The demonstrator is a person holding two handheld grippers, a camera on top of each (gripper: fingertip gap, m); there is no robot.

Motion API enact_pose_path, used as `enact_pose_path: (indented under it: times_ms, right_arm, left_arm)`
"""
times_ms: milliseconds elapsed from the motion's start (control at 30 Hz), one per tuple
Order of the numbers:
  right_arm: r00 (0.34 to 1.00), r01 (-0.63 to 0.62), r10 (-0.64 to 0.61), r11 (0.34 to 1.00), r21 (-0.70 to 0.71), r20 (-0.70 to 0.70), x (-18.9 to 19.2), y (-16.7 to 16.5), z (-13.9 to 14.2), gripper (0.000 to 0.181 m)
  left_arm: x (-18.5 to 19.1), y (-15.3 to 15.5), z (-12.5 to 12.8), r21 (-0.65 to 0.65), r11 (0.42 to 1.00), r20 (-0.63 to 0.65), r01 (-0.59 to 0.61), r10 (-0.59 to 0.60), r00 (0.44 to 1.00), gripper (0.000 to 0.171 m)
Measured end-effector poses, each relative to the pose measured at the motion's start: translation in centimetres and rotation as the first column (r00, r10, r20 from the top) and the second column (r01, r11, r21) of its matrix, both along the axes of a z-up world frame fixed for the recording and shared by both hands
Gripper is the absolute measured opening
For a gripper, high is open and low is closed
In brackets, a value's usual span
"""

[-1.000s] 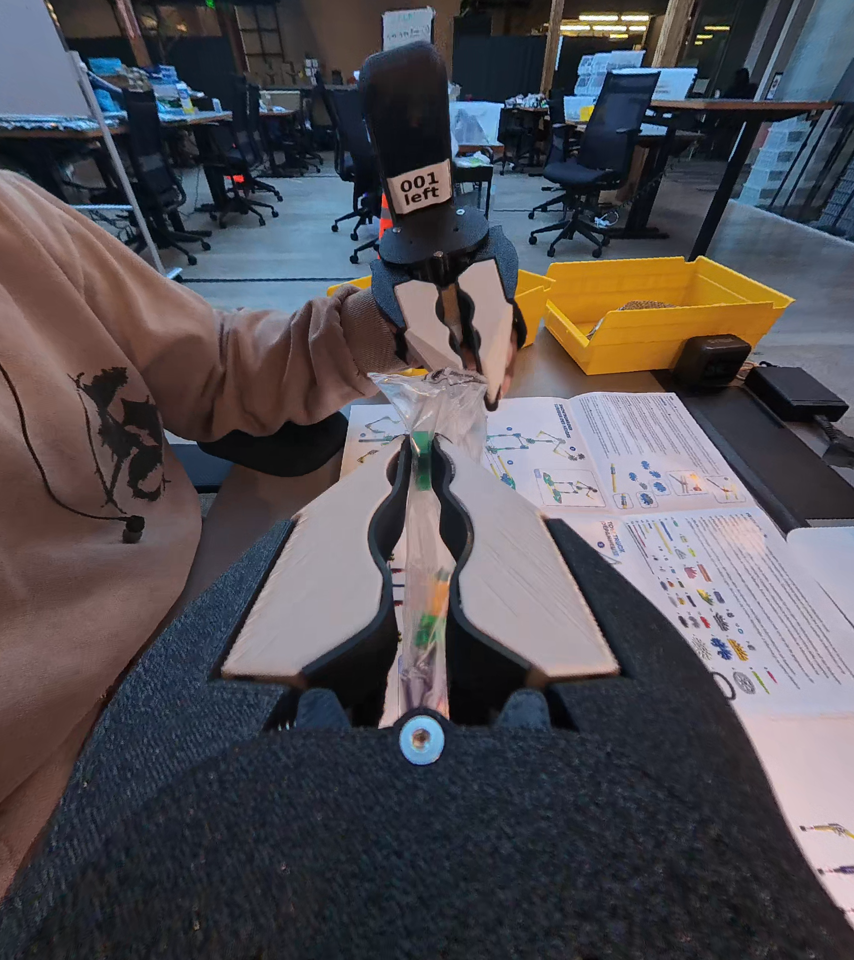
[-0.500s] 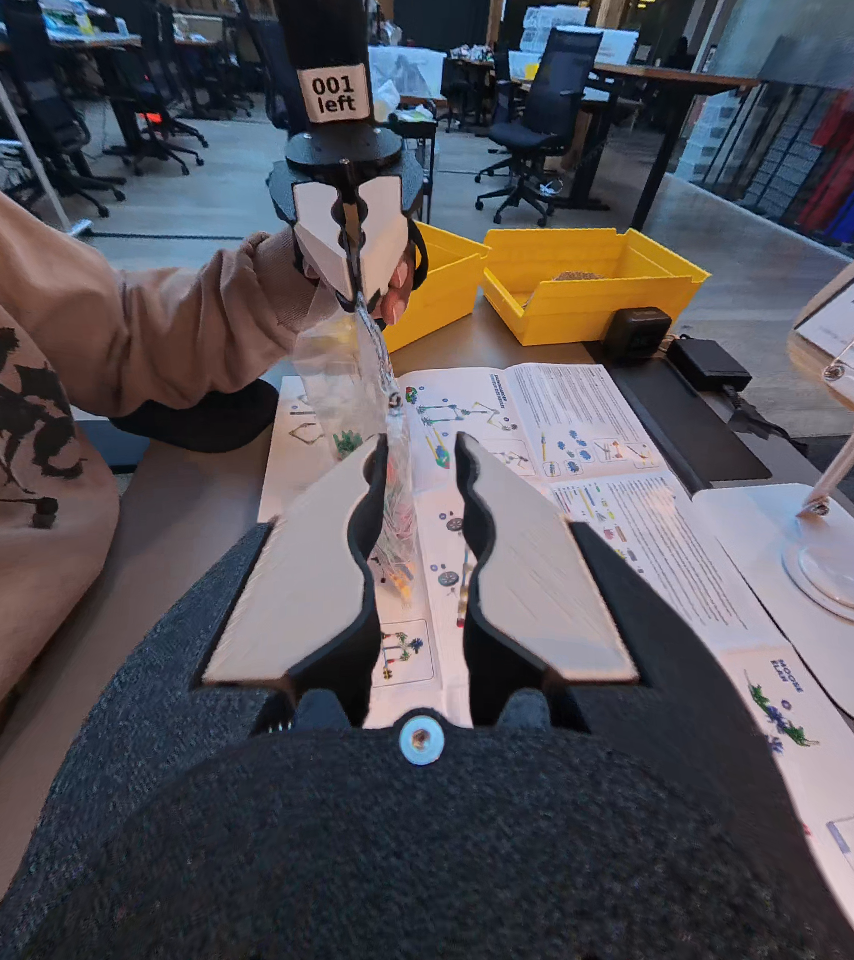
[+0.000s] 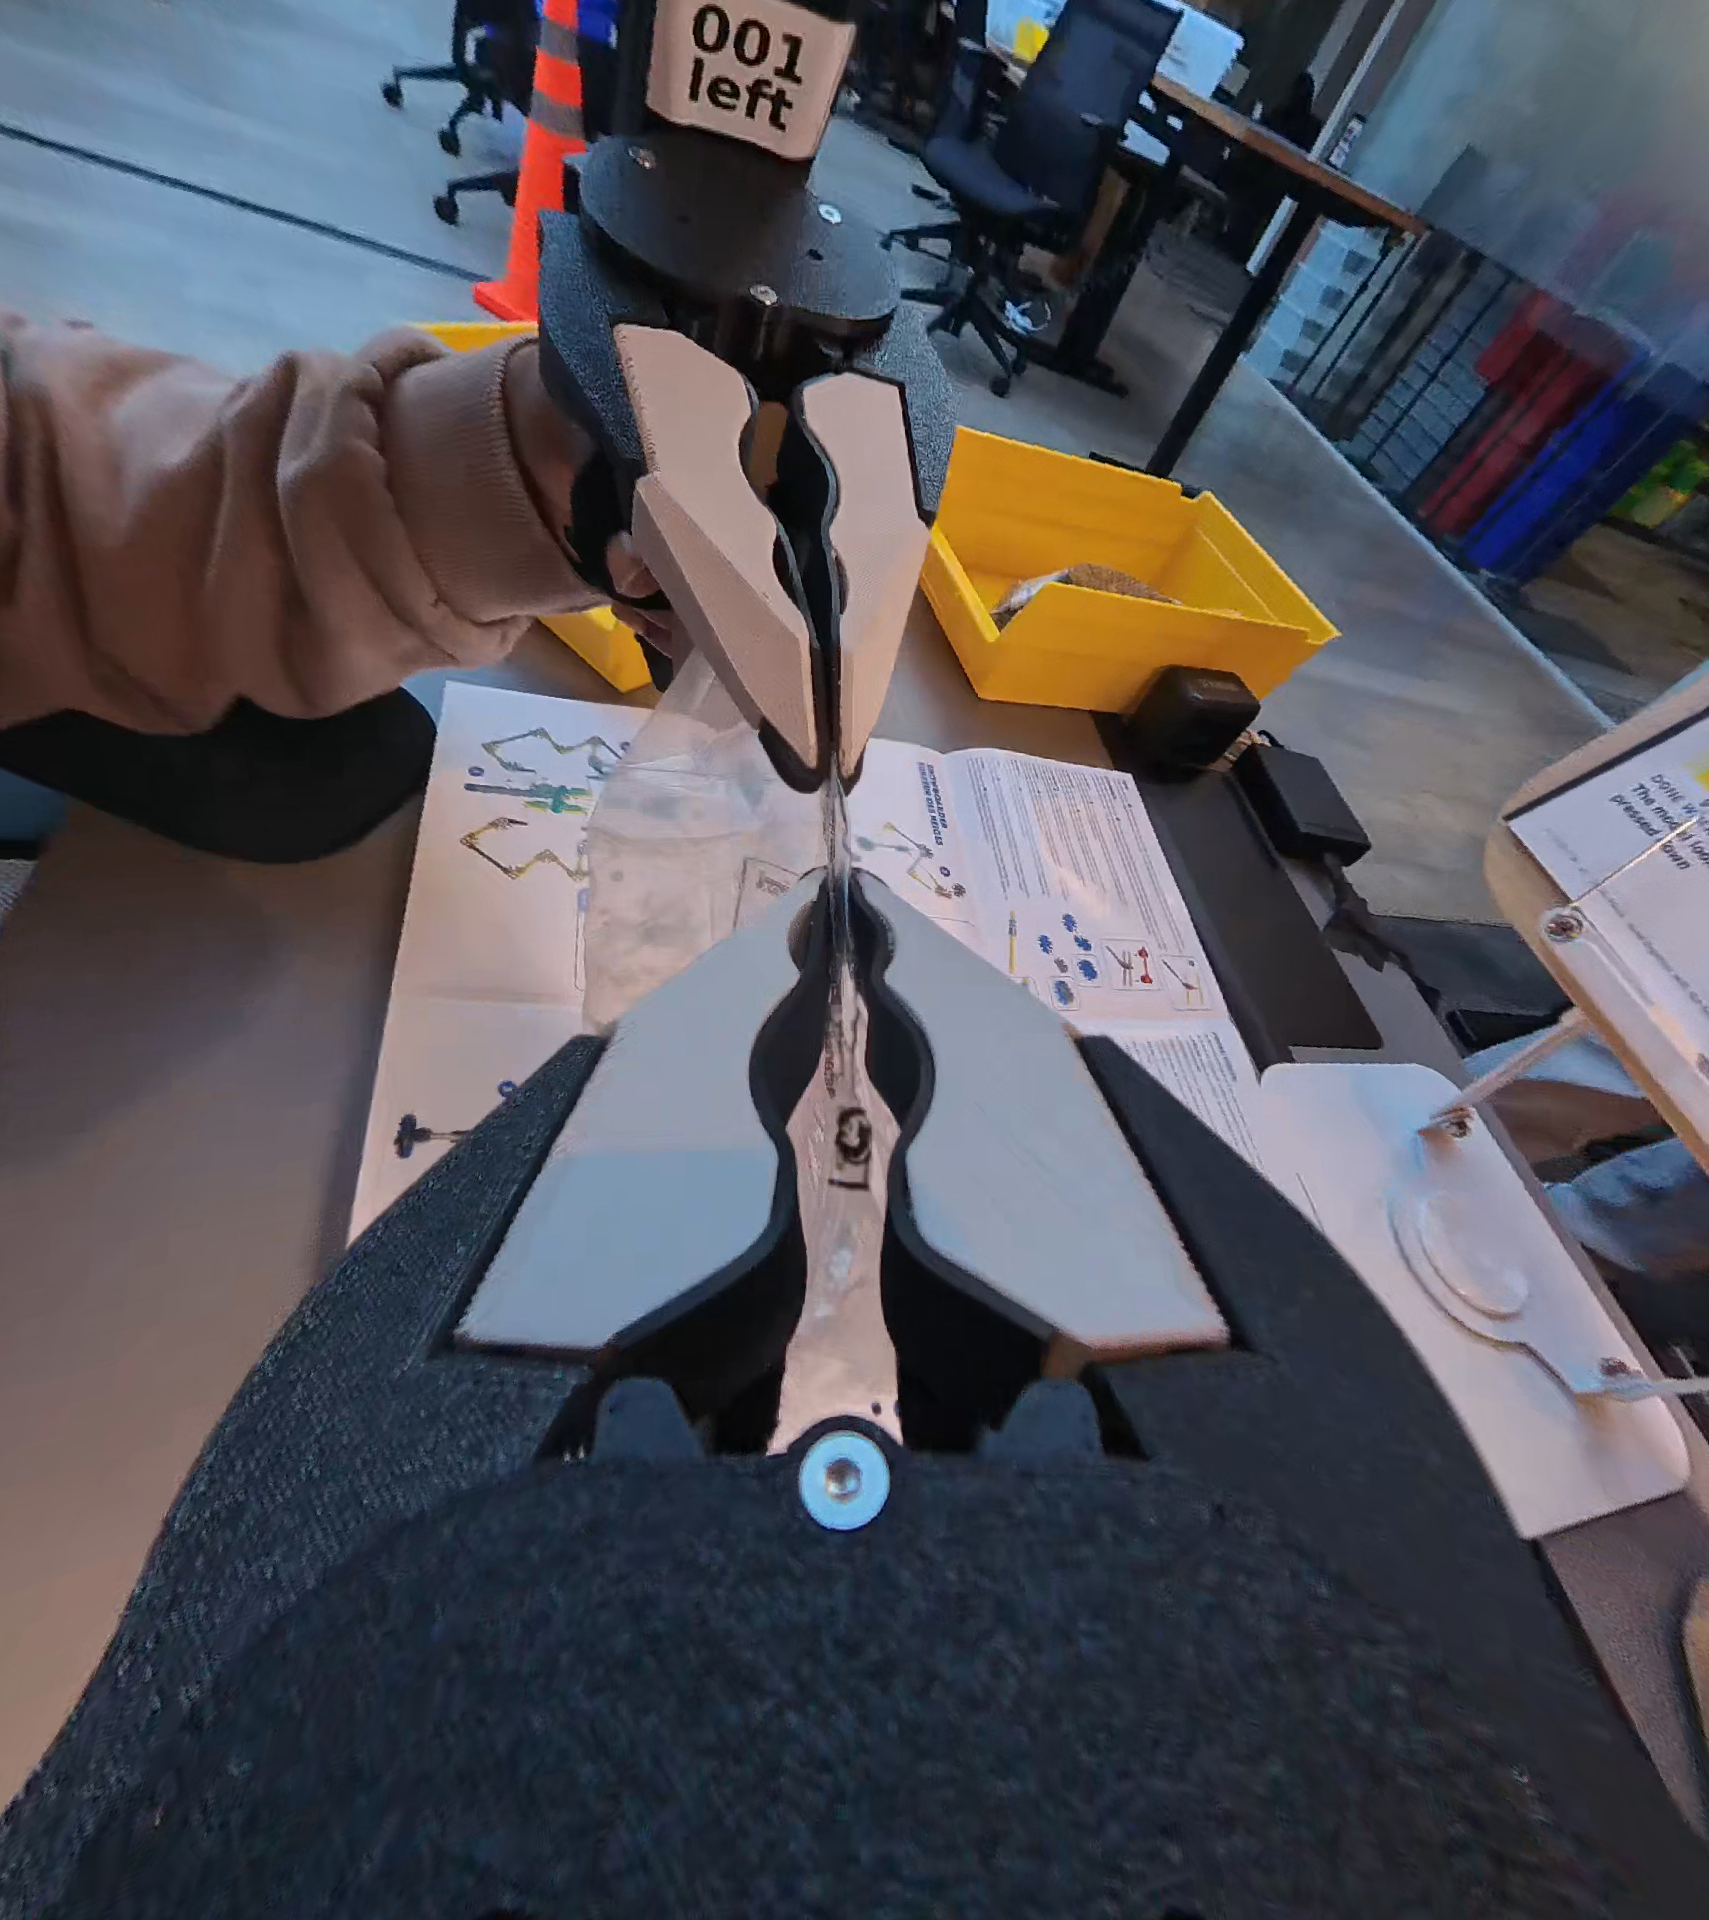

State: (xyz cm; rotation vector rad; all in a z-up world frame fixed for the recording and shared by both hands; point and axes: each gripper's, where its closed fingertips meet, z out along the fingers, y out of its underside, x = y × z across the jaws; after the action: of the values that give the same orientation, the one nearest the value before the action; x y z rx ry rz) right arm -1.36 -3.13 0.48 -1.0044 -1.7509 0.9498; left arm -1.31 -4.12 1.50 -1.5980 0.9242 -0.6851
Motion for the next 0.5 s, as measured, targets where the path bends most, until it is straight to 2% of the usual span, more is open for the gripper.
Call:
enact_pose_path:
  times_ms: [167,267,300,333,367,400,500]
  right_arm:
    - [0.999,-0.04,0.041,0.999,-0.03,0.009,0.7,-0.4,-0.6,0.0]
    - [0.998,-0.058,0.059,0.993,-0.102,-0.002,1.0,-0.5,-0.1,0.0]
    - [0.998,-0.063,0.063,0.992,-0.114,-0.004,1.1,-0.6,0.0,0.0]
    - [0.998,-0.059,0.059,0.991,-0.119,0.0,1.1,-0.5,-0.1,0.0]
    - [0.998,-0.056,0.057,0.991,-0.122,0.003,1.1,-0.4,-0.2,0.0]
    - [0.998,-0.06,0.06,0.989,-0.134,0.002,1.1,-0.3,-0.1,0.0]
    - [0.999,-0.05,0.051,0.986,-0.158,0.004,1.6,0.4,0.0,0.0]
  left_arm:
    - [0.0,-0.1,0.0,0.016,0.999,0.042,0.034,-0.034,0.999,0.0]
    - [0.5,-0.2,-0.5,0.03,0.998,0.029,0.047,-0.048,0.998,0.031]
    - [0.7,-0.1,-0.9,0.036,0.998,-0.003,0.043,-0.043,0.999,0.034]
    - [0.9,0.0,-1.2,0.047,0.998,-0.029,0.042,-0.041,0.999,0.026]
    - [1.0,0.1,-1.3,0.06,0.998,-0.041,0.035,-0.033,0.999,0.008]
    - [1.0,0.3,-1.2,0.067,0.997,-0.037,0.022,-0.02,0.999,0.0]
    - [0.5,0.4,-0.5,0.039,0.999,0.016,0.016,-0.016,1.0,0.0]
